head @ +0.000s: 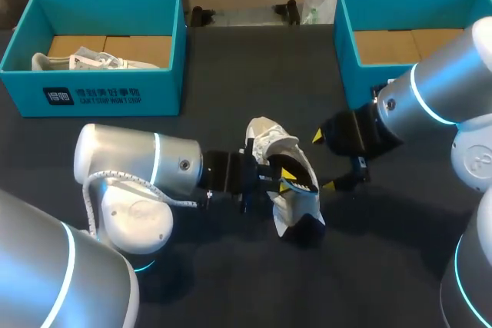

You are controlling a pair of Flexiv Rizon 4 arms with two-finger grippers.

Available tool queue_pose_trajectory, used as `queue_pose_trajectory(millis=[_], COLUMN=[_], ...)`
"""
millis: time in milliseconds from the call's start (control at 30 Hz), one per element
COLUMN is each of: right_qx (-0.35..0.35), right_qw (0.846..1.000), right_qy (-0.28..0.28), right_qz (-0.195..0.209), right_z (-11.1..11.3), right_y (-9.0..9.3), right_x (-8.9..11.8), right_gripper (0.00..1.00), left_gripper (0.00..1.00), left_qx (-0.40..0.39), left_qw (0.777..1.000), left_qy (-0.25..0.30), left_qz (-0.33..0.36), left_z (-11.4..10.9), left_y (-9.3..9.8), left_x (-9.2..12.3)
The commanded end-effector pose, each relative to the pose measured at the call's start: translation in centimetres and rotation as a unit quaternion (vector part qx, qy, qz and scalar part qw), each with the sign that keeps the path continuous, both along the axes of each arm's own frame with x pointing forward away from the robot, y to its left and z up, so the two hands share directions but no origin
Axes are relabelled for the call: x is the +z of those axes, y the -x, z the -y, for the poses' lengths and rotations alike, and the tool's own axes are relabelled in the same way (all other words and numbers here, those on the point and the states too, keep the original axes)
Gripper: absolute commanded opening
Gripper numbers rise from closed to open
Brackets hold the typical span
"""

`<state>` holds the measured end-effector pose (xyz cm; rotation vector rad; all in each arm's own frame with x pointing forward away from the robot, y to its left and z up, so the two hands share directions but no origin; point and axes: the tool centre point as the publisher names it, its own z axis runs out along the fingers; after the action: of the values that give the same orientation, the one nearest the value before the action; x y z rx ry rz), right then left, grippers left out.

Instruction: Take the shoe out of the shoebox, open the shoe tongue, remove and reinsert the insole, then place the shoe into the shoebox

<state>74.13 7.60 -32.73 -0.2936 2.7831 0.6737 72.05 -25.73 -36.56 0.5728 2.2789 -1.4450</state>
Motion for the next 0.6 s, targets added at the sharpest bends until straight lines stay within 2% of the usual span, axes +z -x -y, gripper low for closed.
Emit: queue_pose_trajectory(millis=[33, 67, 100, 133, 167, 200, 300, 367, 500, 567, 600], right_qx=[-0.001, -0.001, -0.001, -0.001, -0.001, -0.001, -0.001, -0.001, -0.001, -0.001, -0.001], right_qw=[1.000, 1.000, 1.000, 1.000, 1.000, 1.000, 1.000, 1.000, 1.000, 1.000, 1.000], right_qy=[0.000, 0.000, 0.000, 0.000, 0.000, 0.000, 0.000, 0.000, 0.000, 0.000, 0.000], right_qz=[0.001, 0.001, 0.001, 0.001, 0.001, 0.001, 0.001, 0.001, 0.001, 0.001, 0.001], right_z=[-0.1, -0.1, -0.1, -0.1, -0.1, -0.1, -0.1, -0.1, -0.1, -0.1, -0.1], right_y=[0.0, 0.0, 0.0, 0.0, 0.0, 0.0, 0.0, 0.0, 0.0, 0.0, 0.0], right_x=[-0.1, -0.1, -0.1, -0.1, -0.1, -0.1, -0.1, -0.1, -0.1, -0.1, -0.1], right_gripper=[1.00, 1.00, 1.00, 1.00, 1.00, 1.00, 1.00, 1.00, 1.00, 1.00, 1.00], left_gripper=[0.25, 0.43, 0.49, 0.68, 0.80, 0.85, 0.87, 0.83, 0.83, 0.73, 0.48], left_qx=[0.002, 0.002, 0.002, 0.002, 0.001, -0.001, -0.006, -0.009, -0.015, -0.015, -0.016], left_qw=[1.000, 1.000, 1.000, 1.000, 1.000, 1.000, 1.000, 1.000, 1.000, 1.000, 1.000], left_qy=[0.003, 0.004, 0.006, 0.010, 0.011, 0.013, 0.018, 0.019, 0.019, 0.019, 0.019], left_qz=[-0.002, -0.002, -0.004, -0.007, -0.010, -0.011, -0.013, -0.014, -0.017, -0.018, -0.017], left_z=[0.2, 0.2, 0.1, 0.1, 0.1, 0.1, 0.3, 0.4, 0.3, 0.2, 0.2], left_y=[0.1, 0.1, 0.2, 0.2, 0.4, 0.5, 0.9, 1.2, 1.7, 2.0, 2.1], left_x=[0.2, 0.6, 0.9, 1.2, 1.5, 2.0, 3.0, 3.5, 3.9, 3.9, 3.9])
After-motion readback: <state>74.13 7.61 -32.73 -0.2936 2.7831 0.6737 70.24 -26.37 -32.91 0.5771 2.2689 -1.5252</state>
